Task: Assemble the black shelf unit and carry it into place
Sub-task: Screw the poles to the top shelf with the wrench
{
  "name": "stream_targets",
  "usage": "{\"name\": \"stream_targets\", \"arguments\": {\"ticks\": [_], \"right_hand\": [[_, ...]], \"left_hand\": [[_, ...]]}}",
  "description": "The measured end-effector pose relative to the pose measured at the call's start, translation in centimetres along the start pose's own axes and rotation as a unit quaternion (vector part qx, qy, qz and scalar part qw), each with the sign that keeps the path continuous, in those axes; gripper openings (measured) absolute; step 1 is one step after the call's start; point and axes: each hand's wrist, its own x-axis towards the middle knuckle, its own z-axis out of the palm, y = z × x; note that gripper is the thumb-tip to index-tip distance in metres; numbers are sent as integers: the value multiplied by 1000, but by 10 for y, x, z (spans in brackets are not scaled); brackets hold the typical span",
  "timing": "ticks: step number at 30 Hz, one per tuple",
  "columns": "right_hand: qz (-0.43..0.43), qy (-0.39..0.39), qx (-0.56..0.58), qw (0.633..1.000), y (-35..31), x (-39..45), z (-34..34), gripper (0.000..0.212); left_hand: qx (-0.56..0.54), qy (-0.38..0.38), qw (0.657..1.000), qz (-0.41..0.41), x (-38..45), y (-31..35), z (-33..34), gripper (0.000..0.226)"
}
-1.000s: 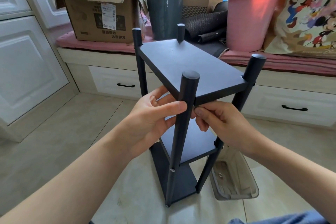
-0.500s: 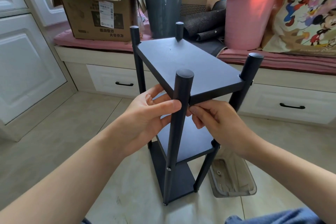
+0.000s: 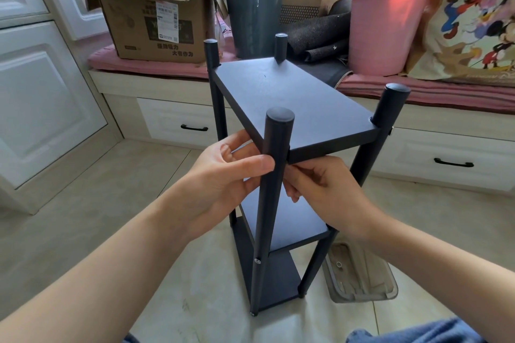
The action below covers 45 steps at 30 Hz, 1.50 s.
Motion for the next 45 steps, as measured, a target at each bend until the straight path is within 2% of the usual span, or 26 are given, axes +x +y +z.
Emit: {"name": "stream_targets", "arguments": {"ticks": [3, 6, 8, 13, 21, 30, 36, 40, 45], "right_hand": [[21, -7, 14, 1000, 3, 0, -2, 33], [23, -2, 11, 1000, 5, -2, -4, 48], [12, 1, -20, 1000, 5, -4, -8, 50], [-10, 7, -88, 996, 11, -7, -16, 31], [-20, -7, -131, 991, 12, -7, -20, 28], [-8, -17, -105, 994, 11, -8, -13, 28], [-15, -13, -74, 997, 5, -7, 0, 52], [-3, 3, -40, 999, 6, -6, 9, 36], [13, 8, 2, 1000, 5, -2, 17, 34]], "left_hand": [[0, -1, 1000, 2, 0, 0, -1, 47], [-8, 9, 1000, -3, 0, 0, -1, 48], [-12, 9, 1000, -3, 0, 0, 0, 47], [-16, 7, 1000, -6, -1, 0, 0, 47], [-23, 3, 1000, -11, -1, 0, 1, 60], [-10, -7, 1000, -4, -1, 1, 0, 61], [-8, -10, 1000, -1, -1, 0, 0, 62], [-2, -15, 1000, 2, 0, 0, 0, 57], [11, -33, 999, 6, -1, 1, -2, 48]]}}
